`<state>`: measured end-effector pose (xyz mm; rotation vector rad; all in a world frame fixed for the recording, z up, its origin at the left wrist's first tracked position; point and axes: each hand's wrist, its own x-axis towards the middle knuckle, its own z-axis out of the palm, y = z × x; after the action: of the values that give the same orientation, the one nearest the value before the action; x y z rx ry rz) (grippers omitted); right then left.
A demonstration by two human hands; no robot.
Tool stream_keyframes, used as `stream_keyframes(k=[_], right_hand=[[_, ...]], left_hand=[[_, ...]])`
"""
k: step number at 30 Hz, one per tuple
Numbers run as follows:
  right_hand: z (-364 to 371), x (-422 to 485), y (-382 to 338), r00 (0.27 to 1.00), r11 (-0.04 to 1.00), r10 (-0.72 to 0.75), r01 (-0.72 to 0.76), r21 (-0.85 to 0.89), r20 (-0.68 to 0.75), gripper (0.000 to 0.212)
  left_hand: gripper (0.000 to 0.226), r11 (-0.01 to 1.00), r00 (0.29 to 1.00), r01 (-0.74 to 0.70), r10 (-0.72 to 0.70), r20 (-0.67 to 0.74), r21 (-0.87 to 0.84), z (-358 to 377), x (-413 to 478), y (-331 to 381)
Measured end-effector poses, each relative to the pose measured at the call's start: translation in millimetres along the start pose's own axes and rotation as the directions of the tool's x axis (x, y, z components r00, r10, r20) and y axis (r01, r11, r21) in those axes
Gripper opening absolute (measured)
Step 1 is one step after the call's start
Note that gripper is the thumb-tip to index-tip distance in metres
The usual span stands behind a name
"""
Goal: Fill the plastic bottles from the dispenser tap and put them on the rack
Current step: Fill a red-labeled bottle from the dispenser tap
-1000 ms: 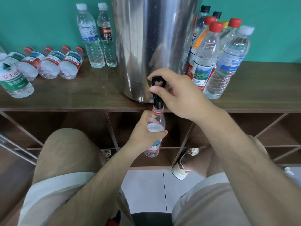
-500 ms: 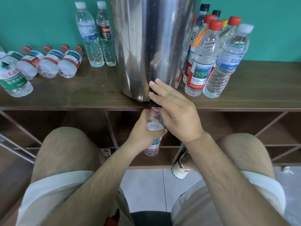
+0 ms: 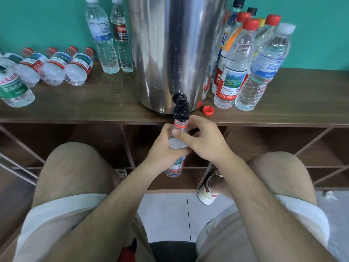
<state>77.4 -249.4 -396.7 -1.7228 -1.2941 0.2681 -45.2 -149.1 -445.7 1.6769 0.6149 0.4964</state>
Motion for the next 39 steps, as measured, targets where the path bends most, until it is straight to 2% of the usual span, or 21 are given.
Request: stream_keyframes(k=[6, 14, 30, 39], right_hand=[[-11.0, 3.2, 4.7, 0.995, 0.999, 0.032, -0.032, 0.008, 0.096, 0.01], [-3.0, 0.2, 11.0, 0.991, 0.996, 0.091, -0.092, 0.008, 0.095, 0.02], [1.7, 0.8, 16.8, 0.991, 0.995, 0.096, -0.095, -0.016, 0.09, 0.027], [2.5, 0.3, 15.4, 0.994, 0.997, 0.077, -0.076, -0.017, 0.071, 0.023]], left_hand=[[0.071, 0.996, 0.999, 0.035, -0.036, 0.015, 0.078, 5.2, -1.2, -7.0], [0.072, 0.988, 0.995, 0.096, -0.096, -0.007, 0.119, 10.6, -2.3, -12.7], [0.077, 0.978, 0.991, 0.132, -0.129, -0.028, 0.163, 11.7, -1.5, -11.1], [0.077, 0.98, 0.992, 0.126, -0.124, -0.024, 0.154, 11.7, -1.1, -11.2]])
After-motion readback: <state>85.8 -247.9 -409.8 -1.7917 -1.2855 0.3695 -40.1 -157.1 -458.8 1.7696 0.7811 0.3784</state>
